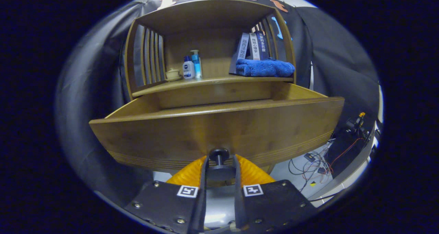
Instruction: Pull open the drawer, take out the items inside it, and place them on the countertop above the cabinet.
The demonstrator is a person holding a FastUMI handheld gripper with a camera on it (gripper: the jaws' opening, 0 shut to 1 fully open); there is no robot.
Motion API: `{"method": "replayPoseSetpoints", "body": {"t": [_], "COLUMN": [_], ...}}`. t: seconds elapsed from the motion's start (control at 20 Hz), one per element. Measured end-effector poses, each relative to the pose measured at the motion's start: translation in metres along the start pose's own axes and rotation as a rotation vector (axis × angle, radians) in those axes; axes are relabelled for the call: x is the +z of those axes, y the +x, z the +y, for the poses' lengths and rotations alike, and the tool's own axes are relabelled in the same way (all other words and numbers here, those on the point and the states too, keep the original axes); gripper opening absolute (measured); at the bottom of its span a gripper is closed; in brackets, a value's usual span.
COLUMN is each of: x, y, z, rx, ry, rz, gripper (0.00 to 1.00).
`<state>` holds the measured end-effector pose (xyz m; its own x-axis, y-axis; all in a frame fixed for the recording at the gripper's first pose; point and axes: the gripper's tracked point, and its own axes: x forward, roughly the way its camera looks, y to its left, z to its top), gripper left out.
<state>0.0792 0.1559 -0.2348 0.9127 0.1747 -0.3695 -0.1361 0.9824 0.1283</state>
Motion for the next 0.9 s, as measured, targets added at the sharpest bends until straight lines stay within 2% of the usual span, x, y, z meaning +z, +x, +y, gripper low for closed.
{"method": "replayPoseSetpoints", "body": {"t": [0.1,0.3,0.65,0.9], "x": [0.005,0.043,0.116,0.138], "y": [-0.004,-0.016,-0.028,0.007], "z": [0.001,0.011,0.029,0.027], "rx": [0.008,0.025,0.014,-0.044], "ry": [-0.004,-0.009,-0.061,-0.033], "rz": [-0.016,-0.109,-0.198,-0.099], "gripper": [0.42,0.58,0.59,0.59]}}
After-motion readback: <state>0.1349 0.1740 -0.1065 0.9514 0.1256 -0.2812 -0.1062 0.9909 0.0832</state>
